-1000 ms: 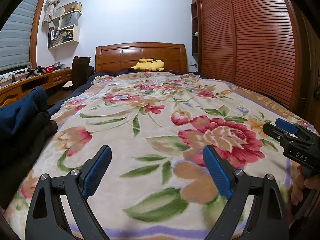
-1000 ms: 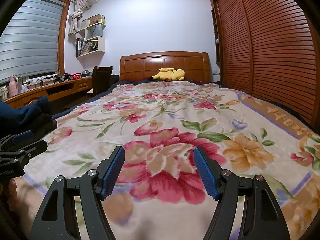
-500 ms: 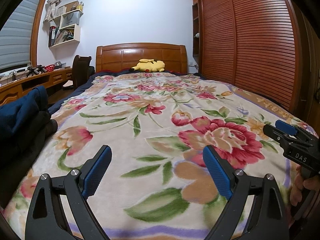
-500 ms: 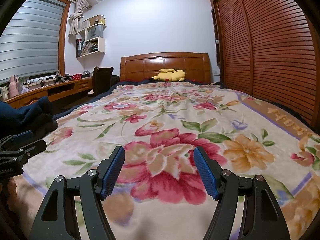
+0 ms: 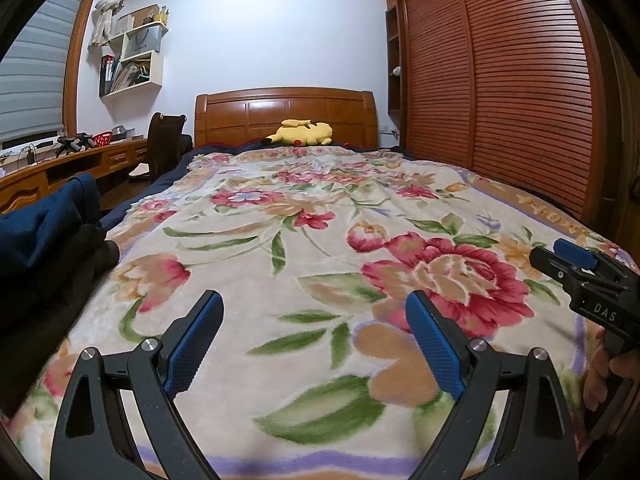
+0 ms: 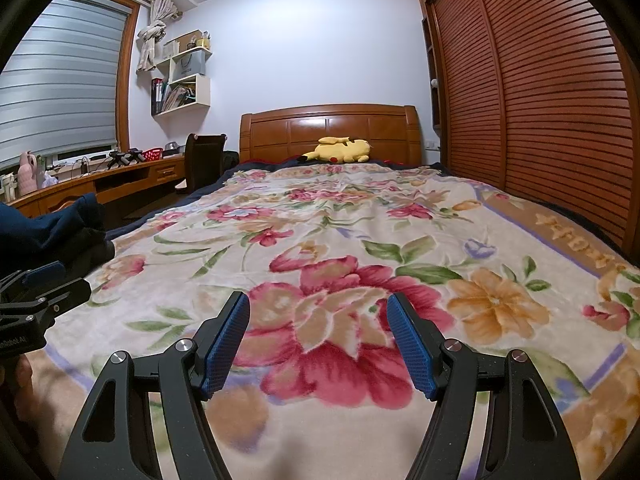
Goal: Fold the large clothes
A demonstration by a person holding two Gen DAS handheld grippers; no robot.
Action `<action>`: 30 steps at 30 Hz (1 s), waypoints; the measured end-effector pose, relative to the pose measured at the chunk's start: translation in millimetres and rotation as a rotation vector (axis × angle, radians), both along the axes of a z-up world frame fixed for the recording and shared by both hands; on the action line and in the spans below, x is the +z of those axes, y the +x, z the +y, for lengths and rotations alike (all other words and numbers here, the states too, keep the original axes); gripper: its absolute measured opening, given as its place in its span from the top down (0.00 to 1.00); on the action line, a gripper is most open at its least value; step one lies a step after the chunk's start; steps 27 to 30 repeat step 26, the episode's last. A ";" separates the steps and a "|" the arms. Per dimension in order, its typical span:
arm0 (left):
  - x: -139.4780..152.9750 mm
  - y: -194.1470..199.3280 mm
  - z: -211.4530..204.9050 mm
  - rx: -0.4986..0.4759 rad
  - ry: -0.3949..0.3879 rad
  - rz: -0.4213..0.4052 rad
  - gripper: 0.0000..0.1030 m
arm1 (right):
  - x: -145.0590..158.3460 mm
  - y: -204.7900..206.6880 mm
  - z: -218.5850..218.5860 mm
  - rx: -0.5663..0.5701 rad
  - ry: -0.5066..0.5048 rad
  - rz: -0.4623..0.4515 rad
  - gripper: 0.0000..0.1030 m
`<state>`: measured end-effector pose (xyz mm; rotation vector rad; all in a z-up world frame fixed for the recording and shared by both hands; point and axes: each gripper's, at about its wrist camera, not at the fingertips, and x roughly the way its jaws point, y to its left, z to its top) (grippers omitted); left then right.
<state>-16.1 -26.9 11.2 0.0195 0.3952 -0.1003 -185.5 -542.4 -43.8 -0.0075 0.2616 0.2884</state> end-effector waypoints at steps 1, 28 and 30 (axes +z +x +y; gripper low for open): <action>-0.4 0.2 -0.4 0.001 0.002 -0.001 0.10 | 0.0 -0.1 0.0 0.000 0.000 0.000 0.29; 0.5 -1.1 1.7 0.006 -0.002 -0.009 0.10 | 0.6 -1.8 0.4 0.000 -0.009 -0.009 0.29; 0.5 -1.1 1.7 0.006 -0.002 -0.009 0.10 | 0.6 -1.8 0.4 0.000 -0.009 -0.009 0.29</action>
